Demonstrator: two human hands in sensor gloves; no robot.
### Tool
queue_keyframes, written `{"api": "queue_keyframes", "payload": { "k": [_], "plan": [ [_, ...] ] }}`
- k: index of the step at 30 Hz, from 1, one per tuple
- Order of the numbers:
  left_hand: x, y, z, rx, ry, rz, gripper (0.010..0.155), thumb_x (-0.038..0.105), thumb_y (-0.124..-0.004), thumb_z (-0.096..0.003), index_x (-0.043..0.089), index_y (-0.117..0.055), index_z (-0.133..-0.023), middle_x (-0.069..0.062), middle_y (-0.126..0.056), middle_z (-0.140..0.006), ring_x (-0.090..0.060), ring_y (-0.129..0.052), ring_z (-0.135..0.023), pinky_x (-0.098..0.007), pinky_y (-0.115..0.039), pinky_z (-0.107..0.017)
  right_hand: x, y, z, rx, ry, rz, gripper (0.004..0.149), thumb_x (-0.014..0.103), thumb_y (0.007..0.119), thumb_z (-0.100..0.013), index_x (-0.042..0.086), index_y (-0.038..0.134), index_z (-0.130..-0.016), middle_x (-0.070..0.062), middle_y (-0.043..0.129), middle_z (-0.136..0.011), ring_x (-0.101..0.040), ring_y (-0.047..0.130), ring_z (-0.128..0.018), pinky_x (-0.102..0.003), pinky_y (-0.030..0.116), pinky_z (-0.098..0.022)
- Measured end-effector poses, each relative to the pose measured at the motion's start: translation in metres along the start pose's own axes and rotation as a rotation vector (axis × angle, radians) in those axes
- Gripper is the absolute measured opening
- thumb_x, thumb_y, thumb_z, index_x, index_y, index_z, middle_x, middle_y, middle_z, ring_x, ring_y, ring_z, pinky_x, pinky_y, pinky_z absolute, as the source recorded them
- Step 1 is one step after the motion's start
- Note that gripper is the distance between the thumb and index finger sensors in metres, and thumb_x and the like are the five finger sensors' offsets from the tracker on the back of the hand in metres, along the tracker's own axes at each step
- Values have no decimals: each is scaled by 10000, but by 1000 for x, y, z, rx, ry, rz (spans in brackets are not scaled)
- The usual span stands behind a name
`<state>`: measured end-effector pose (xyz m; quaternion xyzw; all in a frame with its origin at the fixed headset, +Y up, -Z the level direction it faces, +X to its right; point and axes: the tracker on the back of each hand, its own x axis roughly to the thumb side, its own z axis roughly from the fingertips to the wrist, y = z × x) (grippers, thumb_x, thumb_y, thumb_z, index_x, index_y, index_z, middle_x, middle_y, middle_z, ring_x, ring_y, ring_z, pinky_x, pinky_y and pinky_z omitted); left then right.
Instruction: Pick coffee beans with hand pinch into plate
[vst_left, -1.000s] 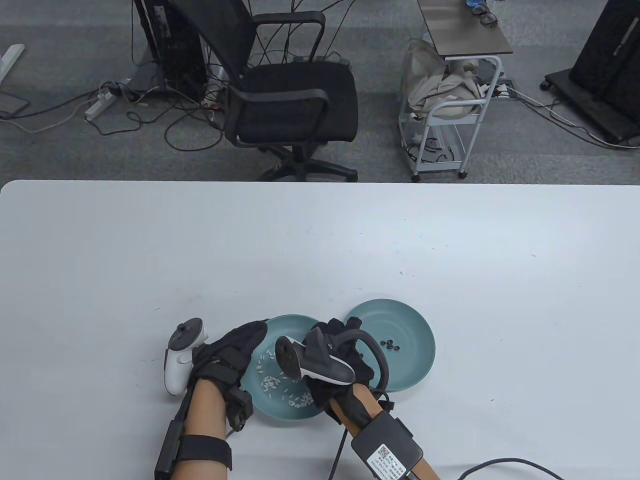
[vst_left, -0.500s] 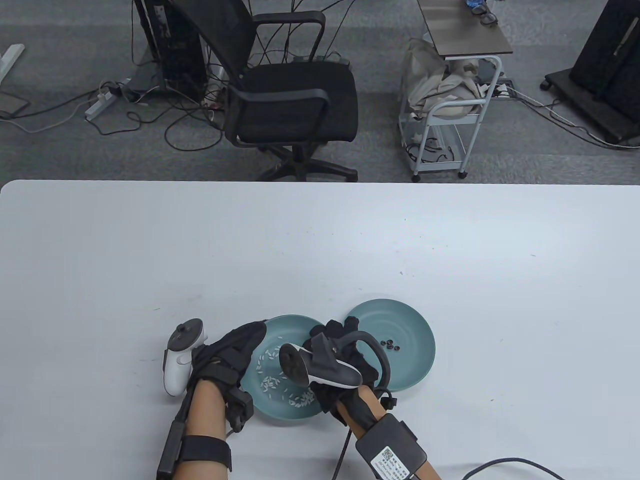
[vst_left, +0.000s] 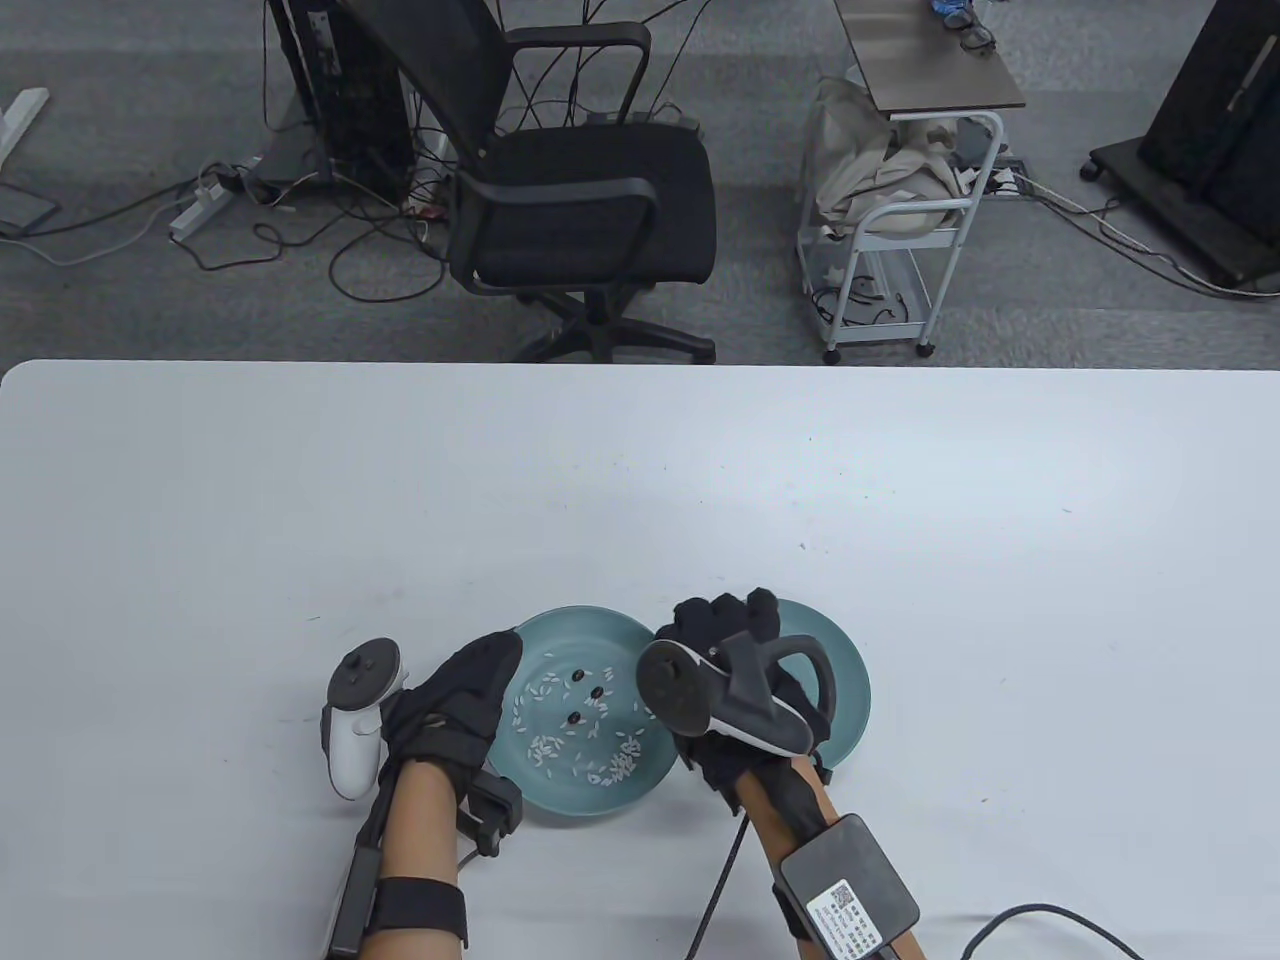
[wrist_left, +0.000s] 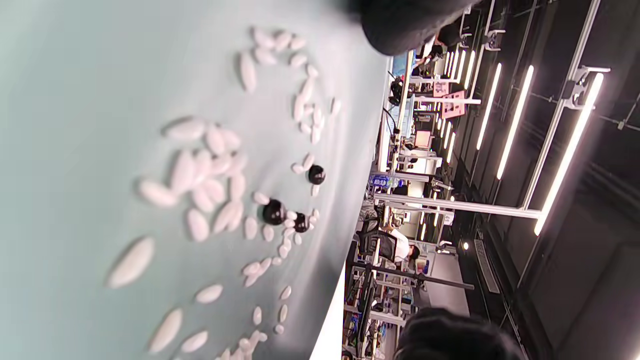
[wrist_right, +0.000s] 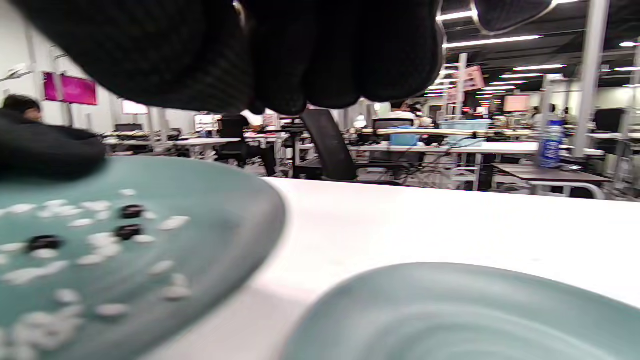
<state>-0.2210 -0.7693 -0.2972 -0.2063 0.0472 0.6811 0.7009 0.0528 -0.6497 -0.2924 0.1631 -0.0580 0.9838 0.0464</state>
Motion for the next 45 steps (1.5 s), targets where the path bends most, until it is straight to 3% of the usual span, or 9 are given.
{"api": "queue_keyframes", "payload": {
  "k": [4, 7, 12, 15, 23, 35, 45],
  "plan": [
    [-1, 1, 2, 21, 8, 22, 525, 410, -618, -697, 127, -625, -1140, -204, -921, -961, -326, -1030, -611, -447, -921, -409, -33, 6, 1, -64, 112, -81, 377, 390, 816, -470, 156, 810, -766, -90, 751, -907, -380, 772, -767, -730, 507, -685],
    [-4, 3, 3, 27, 11, 64, 524, 405, -615, -698, 125, -622, -1141, -210, -916, -973, -327, -1032, -613, -448, -921, -410, -53, 18, 1, -48, 213, -66, 376, 382, 817, -473, 150, 808, -769, -96, 744, -911, -386, 763, -771, -733, 498, -686],
    [-3, 5, 7, 101, 1, 46, 528, 417, -598, -702, 139, -595, -1150, -167, -945, -895, -317, -1021, -629, -439, -916, -423, -71, 48, -2, 175, 308, 7, 374, 378, 807, -487, 154, 798, -787, -95, 730, -929, -388, 752, -791, -733, 494, -690],
    [-3, 6, 8, 141, 7, 47, 528, 419, -601, -698, 139, -604, -1145, -169, -952, -875, -311, -1024, -619, -437, -917, -415, -75, 64, -4, 252, 339, 81, 371, 375, 807, -488, 154, 800, -786, -95, 732, -928, -389, 752, -791, -734, 492, -690],
    [-5, 7, 8, 125, 15, 89, 532, 422, -598, -699, 134, -599, -1146, -174, -944, -867, -310, -1019, -621, -437, -914, -418, -65, 83, -7, 347, 341, 291, 354, 360, 813, -497, 166, 816, -793, -88, 741, -935, -384, 757, -802, -731, 494, -692],
    [-5, 7, 9, 131, 23, 63, 537, 421, -597, -699, 126, -594, -1147, -175, -939, -866, -312, -1015, -624, -441, -911, -421, -57, 82, -6, 387, 362, 383, 338, 361, 818, -507, 210, 830, -809, -85, 730, -964, -387, 750, -828, -734, 490, -693],
    [-5, 7, 8, 127, 28, 60, 538, 425, -600, -698, 127, -596, -1147, -169, -941, -866, -307, -1017, -626, -438, -913, -425, -65, 56, -5, 314, 385, 270, 365, 403, 785, -515, 219, 837, -826, -99, 726, -966, -387, 750, -816, -745, 473, -691]
  ]
}}
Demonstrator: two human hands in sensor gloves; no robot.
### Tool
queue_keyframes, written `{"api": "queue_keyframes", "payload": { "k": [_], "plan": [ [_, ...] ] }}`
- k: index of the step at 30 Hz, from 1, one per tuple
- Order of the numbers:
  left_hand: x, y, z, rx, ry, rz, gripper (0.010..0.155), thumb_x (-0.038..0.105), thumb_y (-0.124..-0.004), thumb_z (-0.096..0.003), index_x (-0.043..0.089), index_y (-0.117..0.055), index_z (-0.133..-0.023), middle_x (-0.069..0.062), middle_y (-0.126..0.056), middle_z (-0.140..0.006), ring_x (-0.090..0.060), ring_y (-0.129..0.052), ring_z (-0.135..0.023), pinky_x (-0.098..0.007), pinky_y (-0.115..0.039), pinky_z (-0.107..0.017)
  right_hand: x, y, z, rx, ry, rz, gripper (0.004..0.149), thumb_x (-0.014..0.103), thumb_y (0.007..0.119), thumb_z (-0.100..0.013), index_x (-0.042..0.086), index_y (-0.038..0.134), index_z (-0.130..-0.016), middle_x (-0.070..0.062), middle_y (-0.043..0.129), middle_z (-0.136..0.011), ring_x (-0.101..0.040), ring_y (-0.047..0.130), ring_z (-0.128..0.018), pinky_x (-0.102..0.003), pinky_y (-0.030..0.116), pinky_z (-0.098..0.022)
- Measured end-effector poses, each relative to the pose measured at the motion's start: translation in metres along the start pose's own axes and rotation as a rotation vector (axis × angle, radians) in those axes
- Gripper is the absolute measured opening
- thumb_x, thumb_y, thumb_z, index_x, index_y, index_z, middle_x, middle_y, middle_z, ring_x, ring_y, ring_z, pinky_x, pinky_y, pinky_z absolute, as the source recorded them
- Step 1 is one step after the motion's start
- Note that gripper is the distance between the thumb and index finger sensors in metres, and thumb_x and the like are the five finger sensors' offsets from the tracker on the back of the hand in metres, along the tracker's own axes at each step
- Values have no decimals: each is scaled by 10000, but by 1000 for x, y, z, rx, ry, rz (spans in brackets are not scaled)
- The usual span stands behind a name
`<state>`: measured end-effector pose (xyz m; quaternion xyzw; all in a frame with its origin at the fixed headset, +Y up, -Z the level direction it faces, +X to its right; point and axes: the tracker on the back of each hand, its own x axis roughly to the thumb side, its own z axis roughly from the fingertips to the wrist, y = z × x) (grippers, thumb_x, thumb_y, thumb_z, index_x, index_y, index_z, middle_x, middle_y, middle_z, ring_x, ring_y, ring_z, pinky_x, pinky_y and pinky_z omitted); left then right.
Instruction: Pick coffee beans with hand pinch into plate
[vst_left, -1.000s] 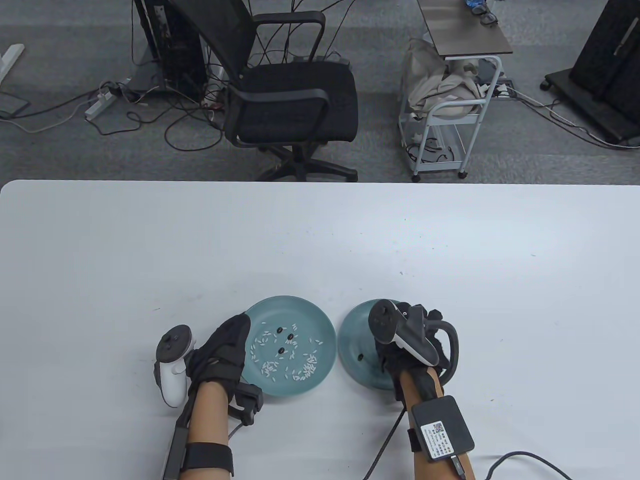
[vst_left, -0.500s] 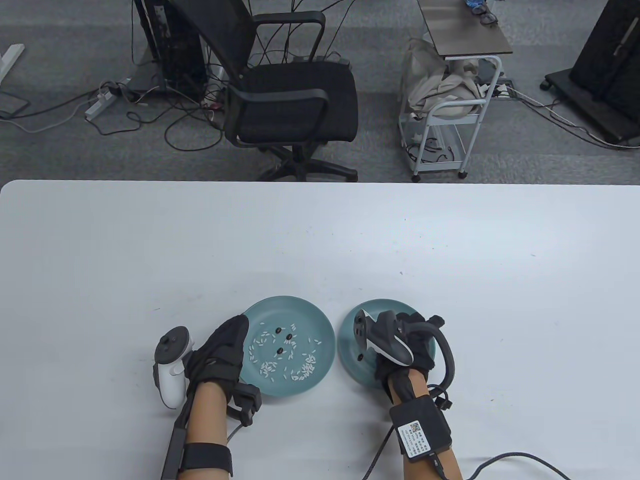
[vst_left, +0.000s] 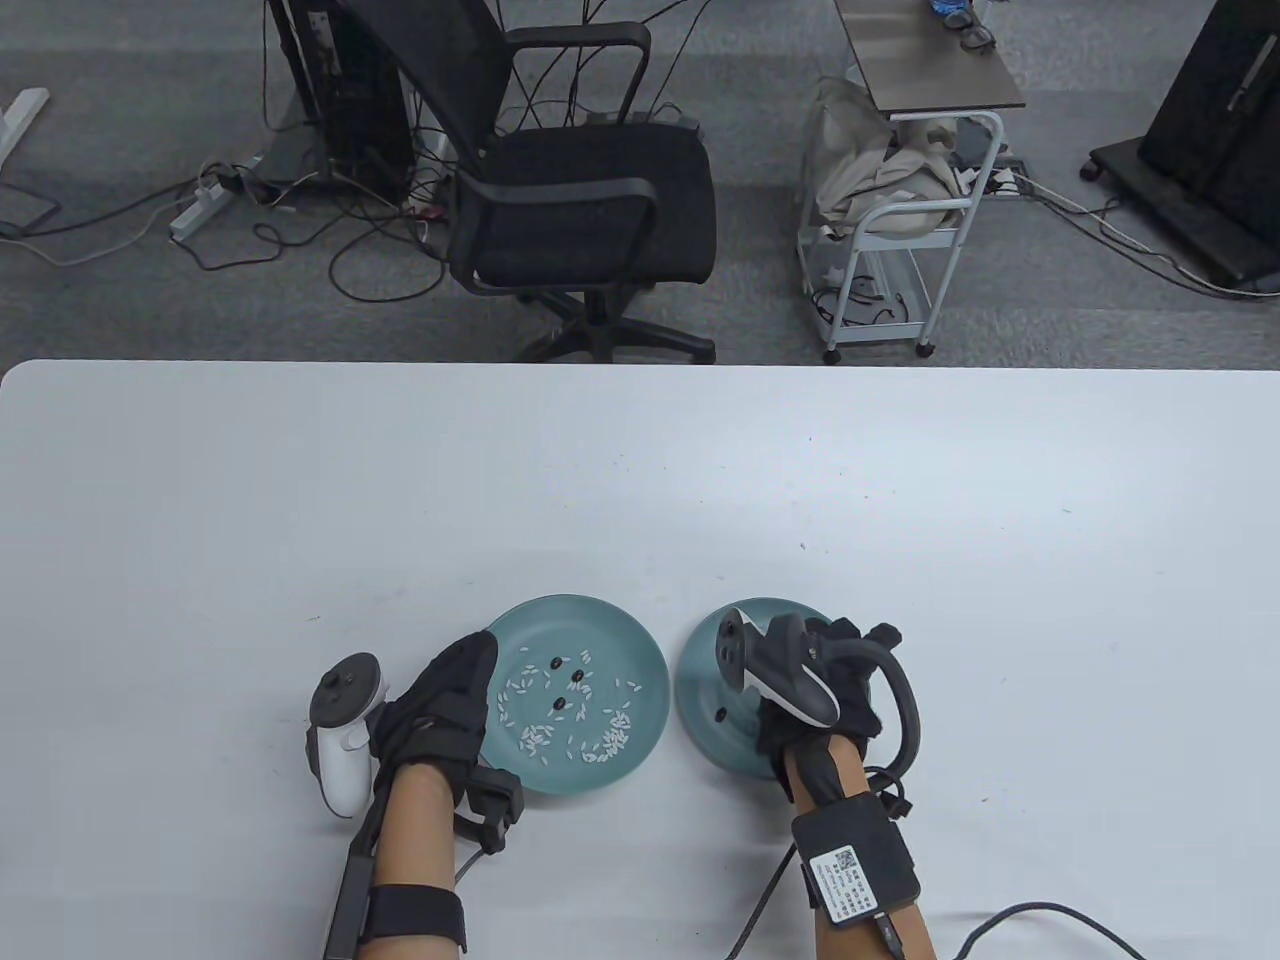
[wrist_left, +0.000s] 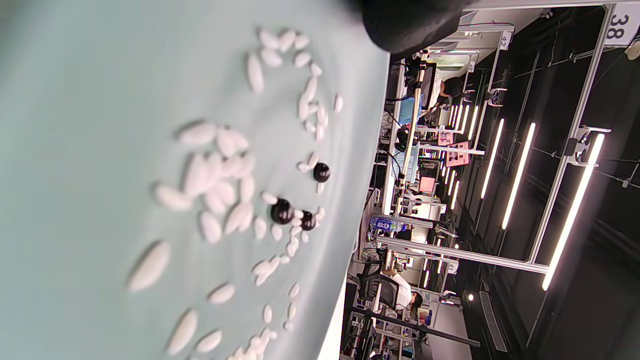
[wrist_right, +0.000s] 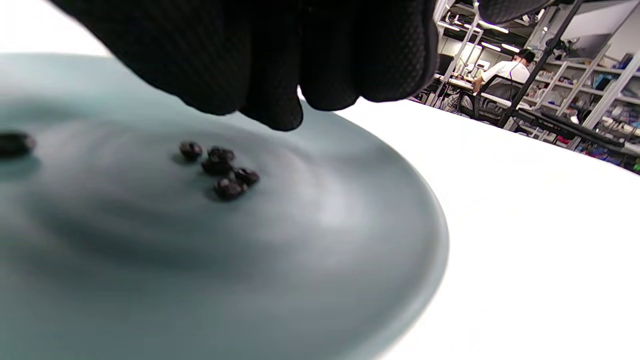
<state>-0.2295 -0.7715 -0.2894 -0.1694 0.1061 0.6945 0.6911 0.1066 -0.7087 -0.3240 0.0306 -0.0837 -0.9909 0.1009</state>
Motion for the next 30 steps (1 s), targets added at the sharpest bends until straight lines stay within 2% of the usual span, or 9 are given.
{"api": "queue_keyframes", "payload": {
  "k": [8, 13, 18, 24, 28, 30],
  "plan": [
    [0, -1, -1, -16, -1, 0, 547, 431, -604, -698, 124, -589, -1151, -162, -947, -858, -301, -1021, -622, -435, -915, -424, -27, -17, 6, -85, -1, -258, 403, 392, 769, -521, 207, 819, -875, -112, 701, -995, -404, 730, -849, -753, 456, -692],
    [0, -1, -1, -17, 10, -2, 552, 435, -615, -695, 126, -592, -1151, -148, -962, -838, -290, -1033, -600, -429, -922, -411, -33, -25, 10, -134, -24, -347, 415, 407, 774, -517, 206, 819, -877, -115, 696, -998, -408, 722, -856, -753, 460, -690],
    [0, -2, -1, -16, 19, -13, 582, 437, -625, -692, 122, -543, -1174, -136, -976, -817, -282, -1040, -578, -426, -925, -399, -21, -34, 16, -169, -95, -375, 468, 468, 756, -513, 200, 803, -895, -126, 684, -1022, -423, 715, -888, -751, 471, -685],
    [2, -2, -1, -20, 18, -38, 603, 441, -635, -691, 114, -518, -1183, -134, -984, -799, -281, -1044, -560, -428, -927, -386, 2, -46, 26, -115, -248, -432, 509, 491, 719, -527, 194, 774, -936, -142, 656, -1061, -451, 690, -935, -738, 488, -690],
    [3, -4, -2, -47, 16, -52, 586, 442, -635, -691, 113, -557, -1169, -135, -984, -795, -279, -1043, -560, -428, -926, -386, 14, -53, 33, -157, -322, -440, 473, 460, 734, -526, 199, 796, -916, -139, 674, -1051, -446, 707, -927, -733, 504, -687],
    [3, -4, -2, -49, 16, -61, 553, 441, -635, -690, 109, -627, -1134, -139, -985, -791, -281, -1043, -557, -431, -926, -383, 22, -56, 37, -188, -344, -426, 410, 441, 745, -523, 200, 836, -841, -138, 677, -1046, -452, 694, -936, -728, 507, -688]
  ]
}}
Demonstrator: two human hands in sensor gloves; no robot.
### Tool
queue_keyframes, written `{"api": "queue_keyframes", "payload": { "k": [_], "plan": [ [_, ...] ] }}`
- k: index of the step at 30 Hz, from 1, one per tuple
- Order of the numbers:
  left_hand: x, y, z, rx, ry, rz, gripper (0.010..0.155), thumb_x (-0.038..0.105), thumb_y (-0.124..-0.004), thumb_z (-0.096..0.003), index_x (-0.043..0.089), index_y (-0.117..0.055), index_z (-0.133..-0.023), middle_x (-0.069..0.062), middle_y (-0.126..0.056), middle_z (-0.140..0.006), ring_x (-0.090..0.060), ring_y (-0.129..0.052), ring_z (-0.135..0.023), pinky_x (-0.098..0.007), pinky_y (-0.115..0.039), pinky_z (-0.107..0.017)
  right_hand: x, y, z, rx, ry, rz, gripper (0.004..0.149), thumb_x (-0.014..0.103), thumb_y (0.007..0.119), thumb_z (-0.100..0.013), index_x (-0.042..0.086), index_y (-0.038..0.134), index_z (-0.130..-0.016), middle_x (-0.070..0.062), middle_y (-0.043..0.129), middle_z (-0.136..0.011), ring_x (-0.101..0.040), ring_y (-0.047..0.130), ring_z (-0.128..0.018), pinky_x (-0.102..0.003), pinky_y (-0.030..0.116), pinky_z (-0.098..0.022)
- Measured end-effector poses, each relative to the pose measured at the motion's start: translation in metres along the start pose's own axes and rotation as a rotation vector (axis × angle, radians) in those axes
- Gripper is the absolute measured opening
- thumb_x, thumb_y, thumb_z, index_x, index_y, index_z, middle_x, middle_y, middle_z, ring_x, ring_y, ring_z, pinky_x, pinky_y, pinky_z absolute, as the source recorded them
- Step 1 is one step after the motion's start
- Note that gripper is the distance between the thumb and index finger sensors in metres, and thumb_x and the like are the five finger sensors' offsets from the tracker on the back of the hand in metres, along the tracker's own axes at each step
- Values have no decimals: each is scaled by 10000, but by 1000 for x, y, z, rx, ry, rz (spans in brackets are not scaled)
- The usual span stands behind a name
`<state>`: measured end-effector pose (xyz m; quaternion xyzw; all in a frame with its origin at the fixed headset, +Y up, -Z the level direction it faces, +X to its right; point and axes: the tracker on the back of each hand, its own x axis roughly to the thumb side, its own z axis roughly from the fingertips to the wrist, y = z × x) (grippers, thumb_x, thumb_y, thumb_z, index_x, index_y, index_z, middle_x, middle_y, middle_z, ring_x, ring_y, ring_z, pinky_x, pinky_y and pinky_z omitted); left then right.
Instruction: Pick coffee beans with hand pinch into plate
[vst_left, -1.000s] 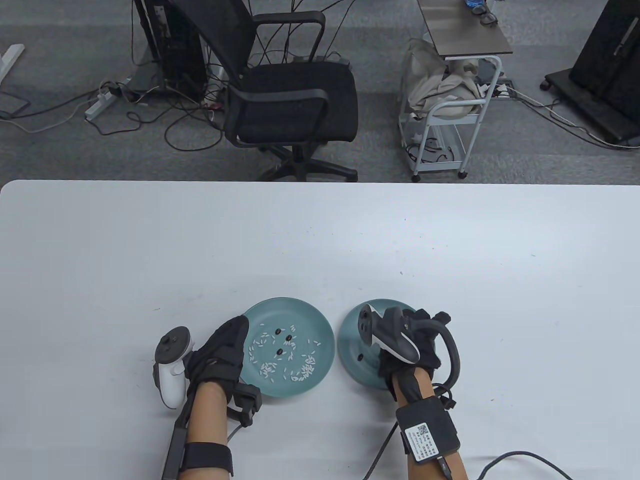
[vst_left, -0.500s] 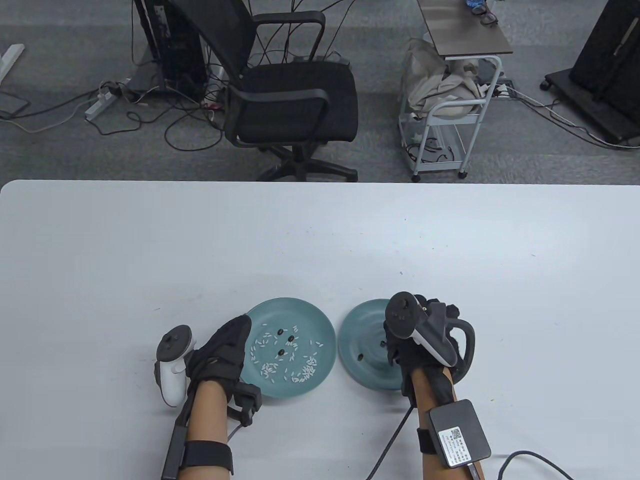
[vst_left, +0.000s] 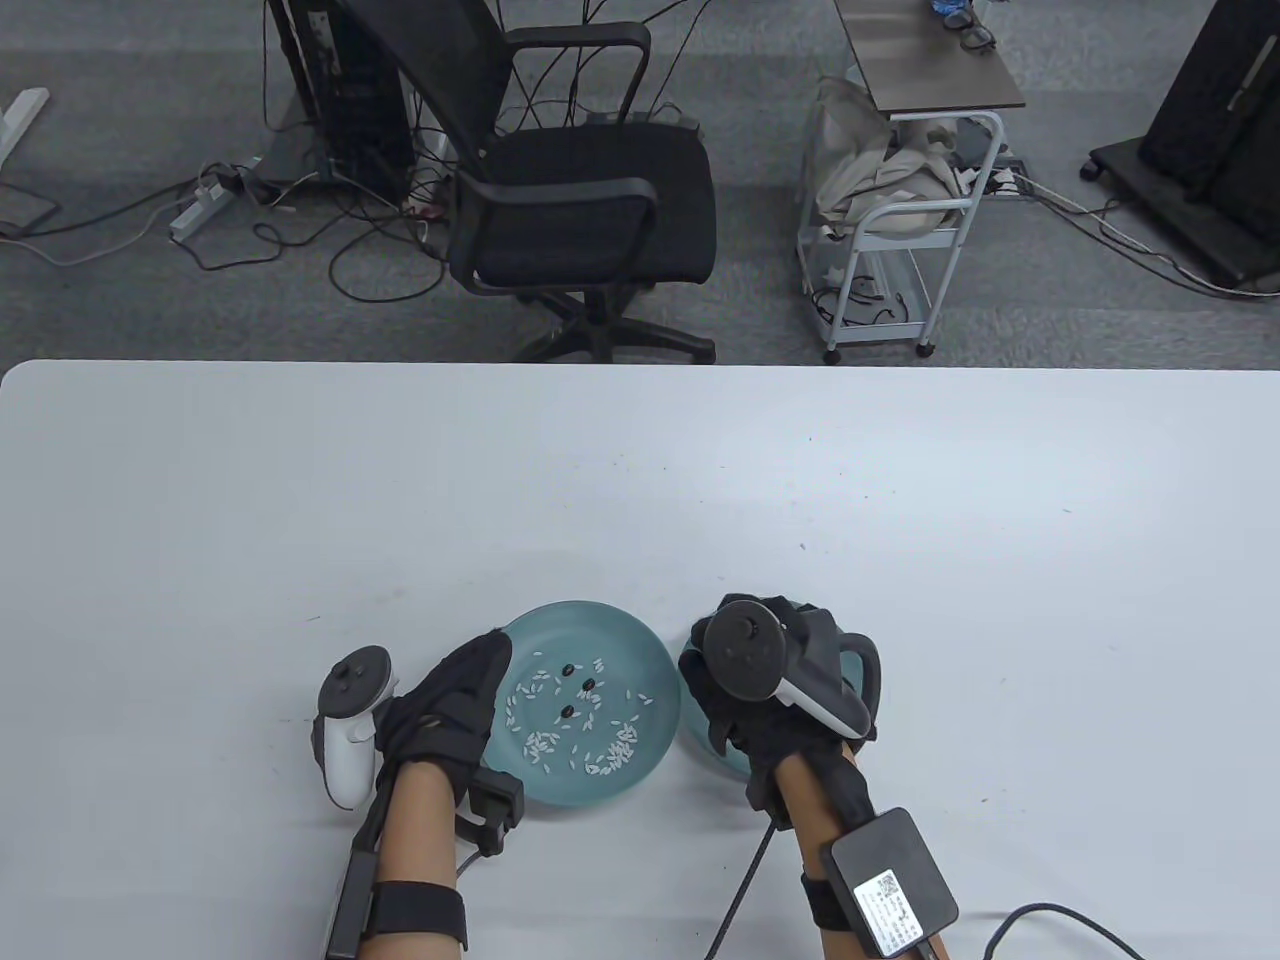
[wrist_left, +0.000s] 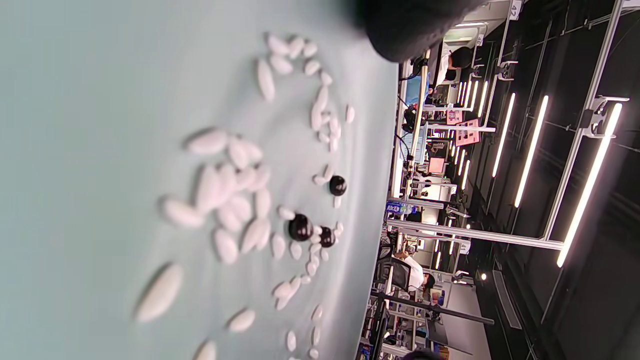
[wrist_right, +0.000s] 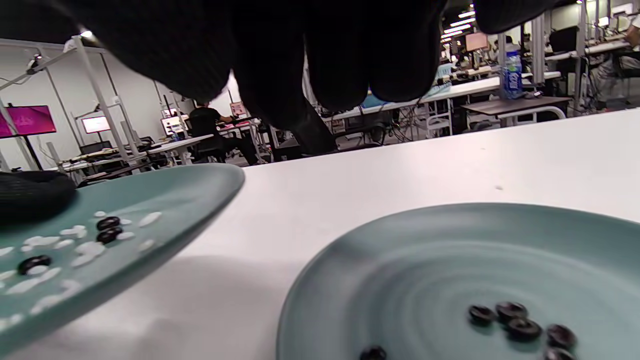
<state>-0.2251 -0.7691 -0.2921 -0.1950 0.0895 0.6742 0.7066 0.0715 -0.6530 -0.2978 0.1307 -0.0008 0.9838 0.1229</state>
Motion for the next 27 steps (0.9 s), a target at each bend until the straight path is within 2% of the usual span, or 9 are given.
{"api": "queue_keyframes", "payload": {
  "k": [1, 8, 10, 12, 15, 20, 27],
  "plan": [
    [1, 0, 0, -3, -1, -2, 542, 440, -631, -691, 109, -645, -1120, -138, -984, -792, -281, -1042, -559, -431, -925, -384, 7, 1, 1, 1, -21, 14, 383, 432, 753, -520, 202, 845, -812, -136, 683, -1040, -454, 689, -941, -727, 507, -689],
    [1, 0, -1, -29, 5, 4, 523, 435, -627, -693, 97, -683, -1088, -149, -976, -801, -291, -1036, -569, -442, -919, -392, 50, 11, 6, -10, -166, 73, 376, 398, 790, -510, 235, 827, -847, -145, 633, -1073, -481, 633, -984, -728, 494, -694],
    [0, -2, -3, -85, 28, -3, 526, 433, -625, -695, 102, -674, -1100, -153, -970, -812, -296, -1030, -581, -447, -915, -400, 65, 15, 9, -2, -211, 113, 379, 397, 795, -508, 247, 826, -855, -147, 628, -1079, -486, 621, -993, -728, 493, -695],
    [0, -4, -4, -130, 38, -27, 527, 434, -621, -698, 116, -657, -1117, -154, -963, -822, -297, -1027, -590, -449, -912, -408, 83, 19, 11, 13, -241, 204, 381, 401, 799, -508, 257, 829, -860, -144, 621, -1088, -488, 609, -1004, -728, 489, -698],
    [3, -5, -2, -128, 21, -38, 528, 436, -618, -699, 122, -650, -1121, -151, -963, -822, -295, -1028, -588, -446, -914, -407, 100, 26, 13, 13, -280, 308, 387, 411, 804, -505, 265, 833, -862, -140, 626, -1089, -485, 606, -1010, -726, 490, -700],
    [4, -6, -2, -149, 13, -29, 529, 435, -620, -698, 122, -647, -1124, -154, -966, -818, -299, -1029, -584, -447, -913, -404, 113, 38, 11, 32, -305, 359, 378, 408, 809, -501, 270, 839, -852, -140, 618, -1095, -482, 601, -1015, -723, 490, -703],
    [2, -8, -6, -165, 30, -37, 531, 436, -620, -698, 124, -644, -1127, -153, -965, -819, -297, -1028, -586, -446, -913, -404, 111, 49, 8, 42, -338, 350, 365, 393, 811, -500, 270, 845, -843, -133, 633, -1087, -475, 618, -1009, -722, 492, -703]
  ]
}}
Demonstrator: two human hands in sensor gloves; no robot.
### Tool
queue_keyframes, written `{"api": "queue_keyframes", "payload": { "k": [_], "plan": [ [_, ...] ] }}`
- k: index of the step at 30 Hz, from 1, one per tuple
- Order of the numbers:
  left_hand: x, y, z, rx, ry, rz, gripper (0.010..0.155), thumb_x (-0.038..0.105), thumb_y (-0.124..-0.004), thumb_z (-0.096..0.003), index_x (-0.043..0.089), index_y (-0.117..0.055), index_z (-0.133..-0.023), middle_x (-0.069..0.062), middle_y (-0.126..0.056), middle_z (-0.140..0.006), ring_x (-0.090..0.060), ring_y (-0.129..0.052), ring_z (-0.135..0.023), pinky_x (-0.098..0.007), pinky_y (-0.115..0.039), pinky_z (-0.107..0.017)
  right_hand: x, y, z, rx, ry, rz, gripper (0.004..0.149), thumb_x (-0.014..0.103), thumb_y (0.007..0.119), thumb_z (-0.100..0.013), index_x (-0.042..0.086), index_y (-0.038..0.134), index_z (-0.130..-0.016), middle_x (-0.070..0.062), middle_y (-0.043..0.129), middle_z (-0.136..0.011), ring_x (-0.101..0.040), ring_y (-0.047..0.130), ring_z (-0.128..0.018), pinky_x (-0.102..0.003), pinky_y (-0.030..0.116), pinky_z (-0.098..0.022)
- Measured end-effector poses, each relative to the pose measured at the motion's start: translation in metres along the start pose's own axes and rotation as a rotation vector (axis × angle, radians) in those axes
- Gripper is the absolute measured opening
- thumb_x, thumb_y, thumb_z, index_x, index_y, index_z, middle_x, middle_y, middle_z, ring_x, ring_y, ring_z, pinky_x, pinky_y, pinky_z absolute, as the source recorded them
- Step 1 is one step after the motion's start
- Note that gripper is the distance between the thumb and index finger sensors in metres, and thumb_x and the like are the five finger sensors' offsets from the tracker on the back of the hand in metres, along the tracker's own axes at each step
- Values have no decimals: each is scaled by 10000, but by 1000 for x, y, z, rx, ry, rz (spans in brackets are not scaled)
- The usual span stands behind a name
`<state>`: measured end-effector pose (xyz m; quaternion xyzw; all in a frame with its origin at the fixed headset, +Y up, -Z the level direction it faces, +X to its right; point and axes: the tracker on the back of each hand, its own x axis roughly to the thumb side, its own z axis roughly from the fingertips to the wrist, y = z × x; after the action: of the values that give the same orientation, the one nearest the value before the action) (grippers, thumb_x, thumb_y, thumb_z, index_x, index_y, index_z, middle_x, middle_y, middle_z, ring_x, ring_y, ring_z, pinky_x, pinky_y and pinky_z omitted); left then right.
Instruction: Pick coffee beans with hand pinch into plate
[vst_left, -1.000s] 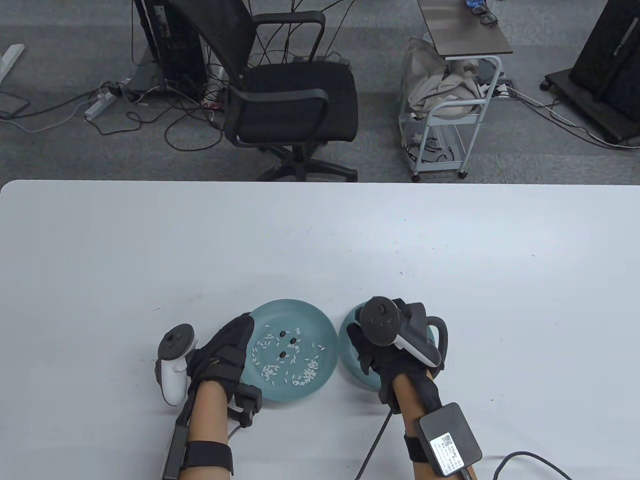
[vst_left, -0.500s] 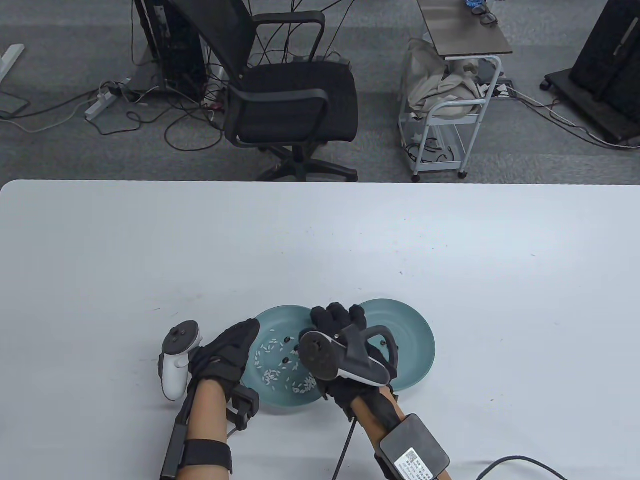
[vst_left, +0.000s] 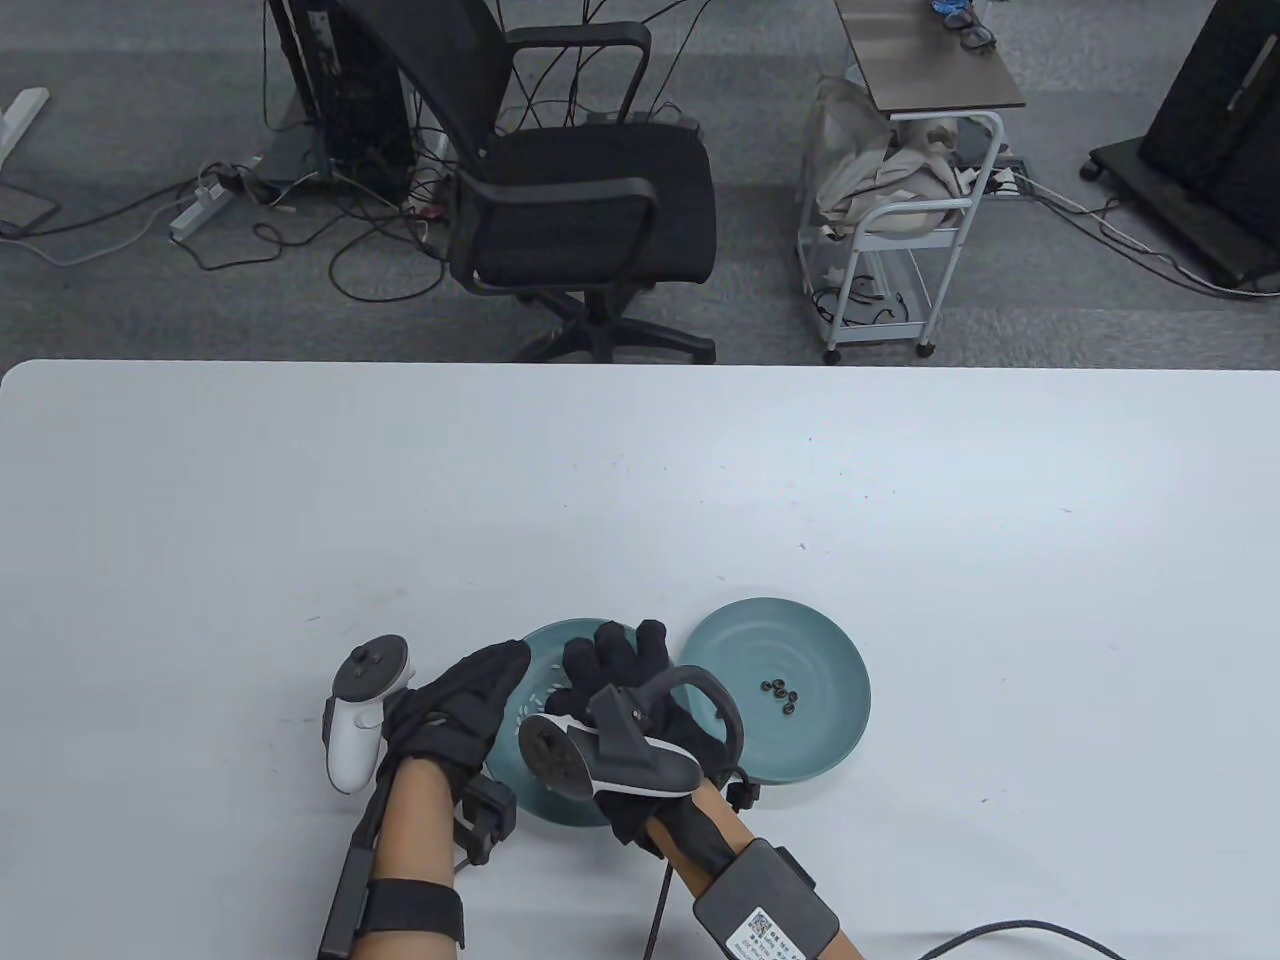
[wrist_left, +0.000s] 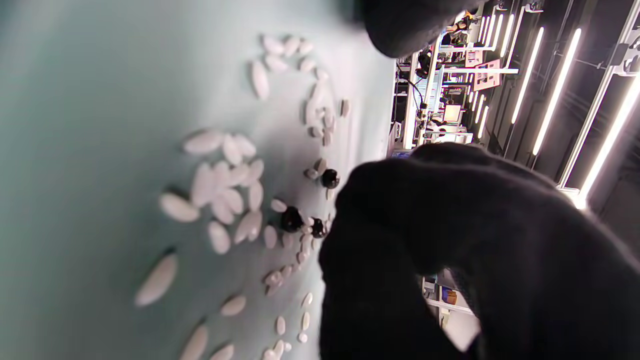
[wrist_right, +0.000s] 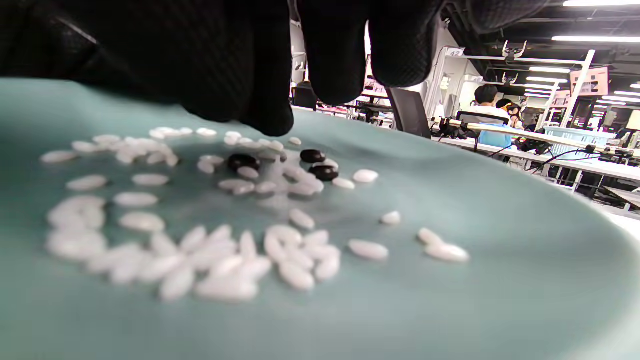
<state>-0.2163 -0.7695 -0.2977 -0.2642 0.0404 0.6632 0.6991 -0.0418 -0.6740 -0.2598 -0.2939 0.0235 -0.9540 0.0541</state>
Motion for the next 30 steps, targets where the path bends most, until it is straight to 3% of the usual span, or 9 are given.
{"api": "queue_keyframes", "payload": {
  "k": [16, 22, 30],
  "plan": [
    [-5, 3, -1, -48, 27, -25, 531, 436, -632, -695, 121, -662, -1122, -169, -963, -816, -312, -1023, -581, -457, -907, -401, 10, 20, -7, 71, -22, -12, 369, 374, 820, -492, 264, 835, -844, -139, 599, -1091, -468, 621, -1005, -719, 496, -704],
    [-7, 1, -5, -112, 3, 12, 528, 436, -634, -696, 129, -664, -1124, -173, -960, -816, -317, -1020, -580, -459, -904, -400, 12, 16, -7, 129, -13, -29, 423, 349, 811, -494, 157, 793, -871, -119, 637, -1054, -462, 635, -996, -729, 484, -702],
    [-8, -2, -7, -171, 7, 0, 525, 429, -642, -693, 126, -680, -1120, -184, -972, -797, -325, -1028, -555, -459, -910, -378, 9, 17, -8, 224, 2, -94, 427, 352, 800, -493, 121, 775, -852, -139, 673, -971, -433, 703, -860, -691, 540, -692]
  ]
}}
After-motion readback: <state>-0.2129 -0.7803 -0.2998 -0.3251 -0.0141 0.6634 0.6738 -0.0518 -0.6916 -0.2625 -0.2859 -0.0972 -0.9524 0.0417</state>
